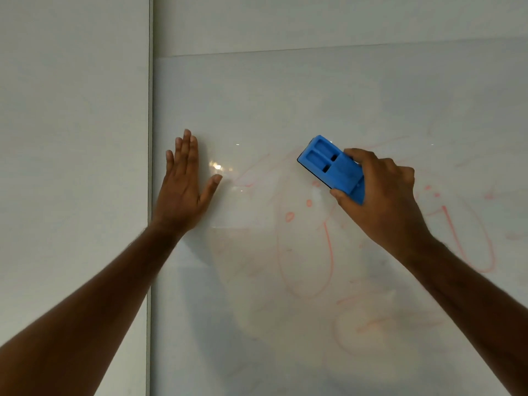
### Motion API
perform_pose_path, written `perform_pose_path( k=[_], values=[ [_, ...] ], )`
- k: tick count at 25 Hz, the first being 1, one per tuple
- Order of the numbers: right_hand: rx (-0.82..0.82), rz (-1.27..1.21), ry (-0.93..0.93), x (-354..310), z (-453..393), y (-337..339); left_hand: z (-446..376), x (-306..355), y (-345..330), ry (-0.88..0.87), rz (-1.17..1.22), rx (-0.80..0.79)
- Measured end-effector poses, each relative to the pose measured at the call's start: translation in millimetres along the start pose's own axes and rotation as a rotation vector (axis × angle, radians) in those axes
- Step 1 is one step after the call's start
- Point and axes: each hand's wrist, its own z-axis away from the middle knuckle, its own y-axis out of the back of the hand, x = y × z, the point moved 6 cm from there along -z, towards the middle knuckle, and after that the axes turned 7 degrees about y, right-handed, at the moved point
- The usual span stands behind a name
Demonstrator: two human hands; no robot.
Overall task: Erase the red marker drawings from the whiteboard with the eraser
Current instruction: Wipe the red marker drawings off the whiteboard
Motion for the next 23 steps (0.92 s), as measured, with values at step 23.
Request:
perform_pose_path(
  k=[23],
  values=[
    [0.123,0.347,0.454,-77,-42,-99,-9,-10,-13,-0.031,-0.048,0.173]
  ],
)
